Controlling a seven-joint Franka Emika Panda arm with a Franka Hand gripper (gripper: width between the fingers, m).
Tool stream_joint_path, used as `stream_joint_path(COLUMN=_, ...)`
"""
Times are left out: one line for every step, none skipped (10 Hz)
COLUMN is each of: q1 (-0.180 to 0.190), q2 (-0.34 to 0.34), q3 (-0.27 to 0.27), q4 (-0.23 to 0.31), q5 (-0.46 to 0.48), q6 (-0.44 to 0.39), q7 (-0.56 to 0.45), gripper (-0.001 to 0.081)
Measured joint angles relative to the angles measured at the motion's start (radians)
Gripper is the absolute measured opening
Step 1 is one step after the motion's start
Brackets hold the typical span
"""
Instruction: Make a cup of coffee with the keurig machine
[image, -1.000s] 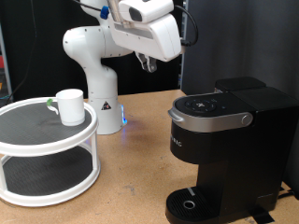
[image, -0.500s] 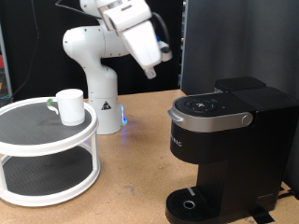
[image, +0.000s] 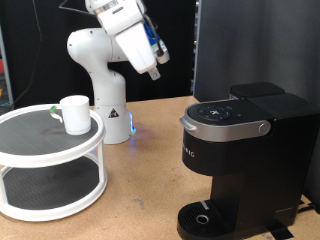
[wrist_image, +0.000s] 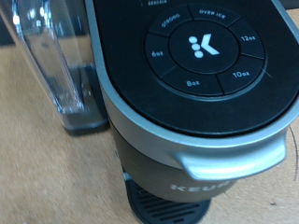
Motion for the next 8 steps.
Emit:
stream_joint_path(q1=-0.005, q2=-0.015, q3=-0.014, q4=-0.013, q5=0.025, q6=-0.023, q7=0.011, gripper=0.0004)
stream_joint_path(q1=-0.013, q2=-0.038, q3=-0.032, q4=-0.025, q5=0.029, q6=-0.069, q7=0.012, gripper=0.0004)
stream_joint_path(q1=-0.022, q2=-0.061, q3=-0.052, q4=-0.030, q5=0.020, q6=-0.133, q7=0.007, gripper=0.0004)
stream_joint_path(q1=-0.031, q2=-0.084, q3=-0.072, q4=-0.030, q5=0.004, q6=-0.198, q7=-0.016, gripper=0.0004)
stream_joint_path(q1=-0.036, q2=-0.106, q3=-0.094, q4=-0.030, q5=-0.031, q6=-0.256, q7=-0.068, gripper=0.0004)
stream_joint_path(q1=-0.038, q2=-0.126, q3=-0.106, q4=-0.031, q5=-0.051, q6=-0.288, q7=-0.104, gripper=0.0004)
stream_joint_path(q1=-0.038, q2=-0.122, q3=-0.105, q4=-0.032, q5=-0.049, q6=-0.284, q7=-0.088, gripper=0.0004)
stream_joint_path(q1=-0.038, q2=-0.122, q3=-0.104, q4=-0.043, q5=-0.022, q6=-0.238, q7=-0.049, gripper=0.0004)
